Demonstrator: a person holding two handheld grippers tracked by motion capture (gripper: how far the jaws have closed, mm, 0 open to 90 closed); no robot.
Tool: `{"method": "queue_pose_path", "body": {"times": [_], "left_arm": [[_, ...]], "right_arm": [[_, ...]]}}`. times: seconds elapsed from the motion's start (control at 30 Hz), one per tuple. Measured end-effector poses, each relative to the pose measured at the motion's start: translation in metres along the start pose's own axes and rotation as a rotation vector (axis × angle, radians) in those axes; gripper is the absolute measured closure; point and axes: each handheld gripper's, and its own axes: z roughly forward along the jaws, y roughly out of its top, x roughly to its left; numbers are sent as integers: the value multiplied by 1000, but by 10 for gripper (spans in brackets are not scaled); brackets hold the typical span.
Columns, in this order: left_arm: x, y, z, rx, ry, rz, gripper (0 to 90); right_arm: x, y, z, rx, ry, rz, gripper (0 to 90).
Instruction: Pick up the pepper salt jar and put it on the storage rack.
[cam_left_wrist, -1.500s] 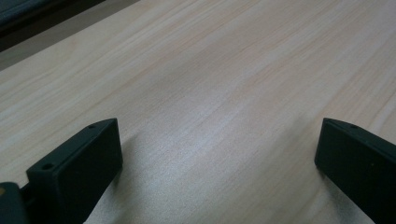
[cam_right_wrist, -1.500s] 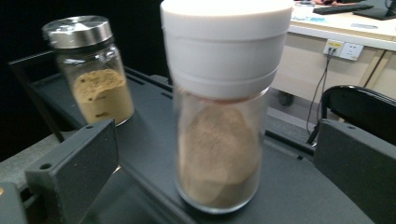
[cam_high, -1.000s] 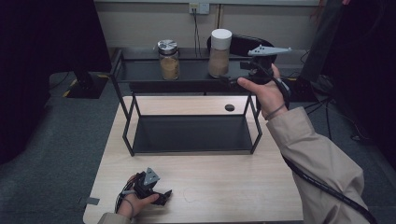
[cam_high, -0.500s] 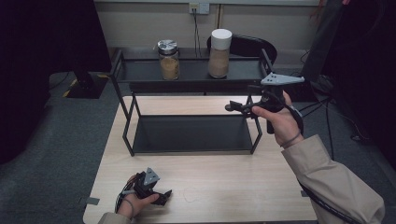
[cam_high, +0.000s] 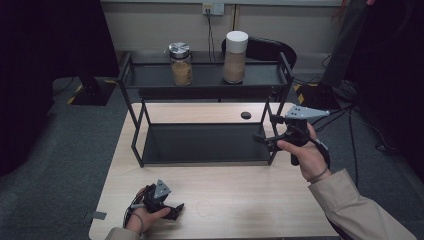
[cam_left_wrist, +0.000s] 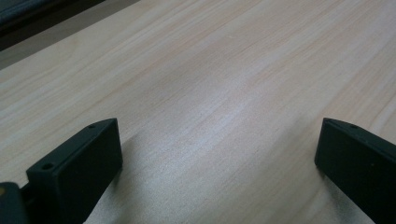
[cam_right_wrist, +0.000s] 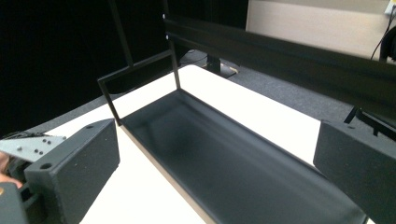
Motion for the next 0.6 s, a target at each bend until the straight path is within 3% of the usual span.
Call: {"method": "queue_pose_path", "body": {"times": [0.6], "left_arm": [[0, 0, 0, 0, 2, -1, 0]], "right_arm": [[5, -53, -15, 19, 15, 12, 0]]}}
